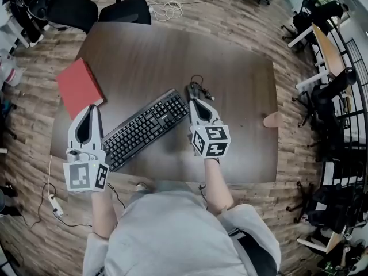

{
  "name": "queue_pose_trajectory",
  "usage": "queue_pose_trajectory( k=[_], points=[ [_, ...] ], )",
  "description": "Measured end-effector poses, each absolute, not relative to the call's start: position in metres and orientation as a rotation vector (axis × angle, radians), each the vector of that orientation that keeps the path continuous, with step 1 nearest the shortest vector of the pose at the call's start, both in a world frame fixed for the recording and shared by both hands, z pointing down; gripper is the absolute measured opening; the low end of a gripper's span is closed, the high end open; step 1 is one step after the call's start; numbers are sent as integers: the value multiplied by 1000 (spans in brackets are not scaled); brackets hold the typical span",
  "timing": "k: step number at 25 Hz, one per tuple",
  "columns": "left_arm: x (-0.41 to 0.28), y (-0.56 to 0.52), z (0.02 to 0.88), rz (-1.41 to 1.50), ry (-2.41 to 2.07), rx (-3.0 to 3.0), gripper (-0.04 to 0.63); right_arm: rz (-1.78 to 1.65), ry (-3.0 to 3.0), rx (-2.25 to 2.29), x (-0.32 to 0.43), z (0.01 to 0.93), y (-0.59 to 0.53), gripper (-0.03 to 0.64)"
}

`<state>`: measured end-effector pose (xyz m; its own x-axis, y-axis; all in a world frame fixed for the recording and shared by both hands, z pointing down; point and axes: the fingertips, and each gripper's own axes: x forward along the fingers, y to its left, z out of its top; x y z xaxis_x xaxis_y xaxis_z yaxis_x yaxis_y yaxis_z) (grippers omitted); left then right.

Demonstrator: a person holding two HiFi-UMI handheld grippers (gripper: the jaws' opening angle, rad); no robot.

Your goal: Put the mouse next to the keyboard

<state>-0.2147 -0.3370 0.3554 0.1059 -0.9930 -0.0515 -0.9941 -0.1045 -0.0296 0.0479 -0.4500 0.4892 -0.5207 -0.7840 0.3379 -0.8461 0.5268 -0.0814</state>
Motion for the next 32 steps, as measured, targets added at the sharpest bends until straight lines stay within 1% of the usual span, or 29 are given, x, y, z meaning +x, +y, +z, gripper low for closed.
queue_pose_trajectory(
  k=[15, 32],
  points=[
    [-218, -274, 335, 105, 1902, -2381, 12, 148, -2546, 1553, 49, 413, -347, 23],
    [-212, -228, 314, 162, 1798, -2412, 12, -3, -2573, 1695, 57, 362, -270, 23]
  ],
)
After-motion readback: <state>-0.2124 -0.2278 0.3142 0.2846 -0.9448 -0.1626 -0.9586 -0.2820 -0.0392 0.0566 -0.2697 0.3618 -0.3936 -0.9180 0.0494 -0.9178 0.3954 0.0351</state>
